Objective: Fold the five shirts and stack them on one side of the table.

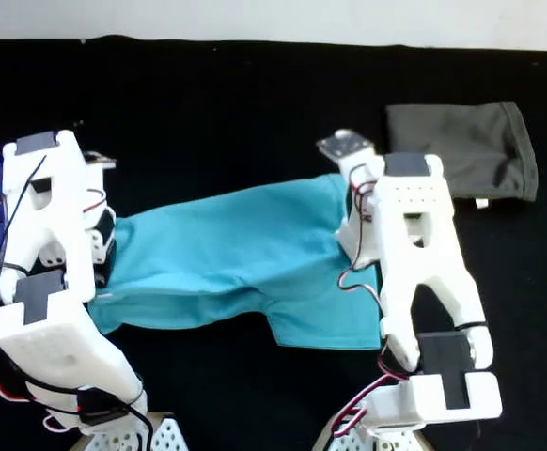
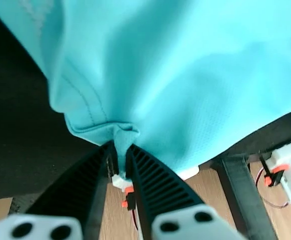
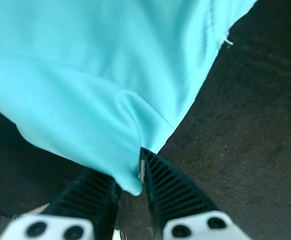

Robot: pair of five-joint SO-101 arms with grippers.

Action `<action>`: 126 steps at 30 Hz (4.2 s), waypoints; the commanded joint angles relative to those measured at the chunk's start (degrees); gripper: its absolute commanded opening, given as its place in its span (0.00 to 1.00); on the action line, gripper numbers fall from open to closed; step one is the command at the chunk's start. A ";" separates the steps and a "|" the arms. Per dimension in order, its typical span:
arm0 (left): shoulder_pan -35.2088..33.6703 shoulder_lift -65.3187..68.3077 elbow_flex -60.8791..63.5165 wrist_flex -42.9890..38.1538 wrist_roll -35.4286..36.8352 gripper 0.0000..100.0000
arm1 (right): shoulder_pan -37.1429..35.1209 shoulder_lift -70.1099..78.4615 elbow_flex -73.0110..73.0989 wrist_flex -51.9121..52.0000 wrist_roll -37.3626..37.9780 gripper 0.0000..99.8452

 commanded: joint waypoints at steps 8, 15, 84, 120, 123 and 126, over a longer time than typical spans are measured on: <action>1.80 -3.12 2.95 0.70 -2.46 0.01 | 1.63 -10.86 5.85 0.84 3.96 0.01; 5.41 -3.21 5.58 0.70 -2.29 0.01 | 6.02 -12.18 7.34 0.57 6.51 0.01; -1.54 16.40 -38.55 -7.38 8.53 0.01 | -10.42 17.71 -11.30 -36.97 -1.93 0.01; -0.40 24.48 -38.64 -8.53 10.73 0.01 | -14.02 22.29 -10.86 -36.88 -1.93 0.01; -0.13 24.57 -38.64 -8.62 10.64 0.01 | -13.93 22.11 -10.86 -36.88 -1.93 0.01; -0.22 24.48 -38.81 -8.62 10.64 0.01 | -13.93 22.11 -10.86 -36.88 -1.93 0.01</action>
